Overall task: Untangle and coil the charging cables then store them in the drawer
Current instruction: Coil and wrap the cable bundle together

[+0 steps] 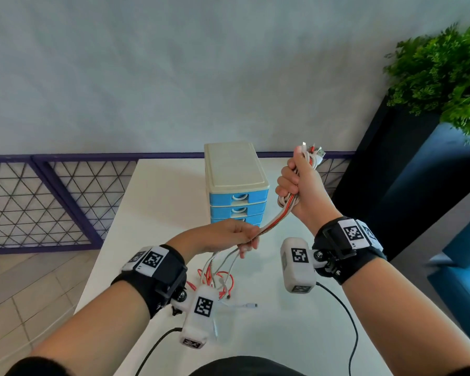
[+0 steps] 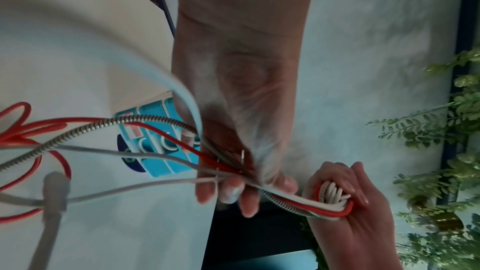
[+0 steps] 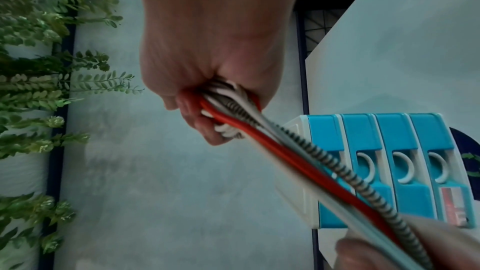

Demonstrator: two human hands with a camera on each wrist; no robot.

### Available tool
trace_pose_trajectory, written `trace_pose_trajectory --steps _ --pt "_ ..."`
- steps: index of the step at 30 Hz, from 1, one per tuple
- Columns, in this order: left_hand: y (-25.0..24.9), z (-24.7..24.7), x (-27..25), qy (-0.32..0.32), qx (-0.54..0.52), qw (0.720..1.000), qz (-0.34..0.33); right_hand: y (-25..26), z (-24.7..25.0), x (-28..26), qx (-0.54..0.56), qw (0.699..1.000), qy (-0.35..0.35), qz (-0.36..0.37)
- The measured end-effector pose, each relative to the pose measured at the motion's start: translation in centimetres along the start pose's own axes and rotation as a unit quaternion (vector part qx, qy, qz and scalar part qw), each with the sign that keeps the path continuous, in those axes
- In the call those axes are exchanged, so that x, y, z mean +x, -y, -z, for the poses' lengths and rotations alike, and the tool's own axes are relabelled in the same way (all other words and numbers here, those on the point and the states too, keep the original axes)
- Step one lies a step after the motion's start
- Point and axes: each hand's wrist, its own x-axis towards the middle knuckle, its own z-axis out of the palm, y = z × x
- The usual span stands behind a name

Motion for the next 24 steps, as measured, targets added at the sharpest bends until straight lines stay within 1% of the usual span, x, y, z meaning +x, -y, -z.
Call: trace_pose_trajectory --steps 2,3,6,8,9,12,14,16,18,21,22,24 --pt "0.5 0.5 0.0 -0.016 0.035 0.999 0.009 0.1 0.2 0.1 -0.016 1.000 -0.005 -0.006" --pt "0.7 0.8 0.0 -0.033 0.036 0.999 0.010 0.1 0.2 0.1 -0.022 1.000 -0.006 -0.011" --pt "0.9 1.5 -0.1 -0.115 0.025 0.993 0.007 0.2 0.0 -0.2 -0.053 0.998 -0.008 -0.021" --pt "0.6 1.8 -0.1 -0.172 0.075 0.982 0.005 0.2 -0.2 -0.3 -0.131 0.991 -0.008 -0.008" --pt "0.4 1.9 -0.1 -0.202 0.105 0.974 -0.002 0.1 -0.3 -0.3 -0.185 0.983 -0.009 0.001" --pt "-0.6 2.3 -0.4 -0.283 0.159 0.945 -0.039 -0.1 -0.6 -0.1 -0.336 0.942 -0.018 0.003" --pt "-1.5 2.5 -0.6 -0.317 0.181 0.929 -0.059 -0.5 -0.8 0.1 -0.394 0.919 -0.015 -0.005" --pt "-2.4 2.6 -0.9 -0.336 0.172 0.923 -0.080 -1.1 -1.0 -0.1 -0.429 0.903 0.011 -0.027" --pt "-3.2 2.7 -1.1 -0.334 0.155 0.925 -0.090 -1.6 -1.0 -0.5 -0.419 0.904 0.055 -0.071" --pt "-4.0 2.6 -1.4 -0.325 0.145 0.929 -0.096 -1.9 -1.1 -1.1 -0.343 0.911 0.133 -0.185" --pt "-4.1 2.6 -1.4 -0.327 0.140 0.930 -0.097 -2.0 -1.0 -1.2 -0.318 0.908 0.164 -0.219" --pt "-4.1 2.5 -1.4 -0.335 0.140 0.927 -0.096 -2.1 -0.7 -1.3 -0.285 0.896 0.217 -0.263"
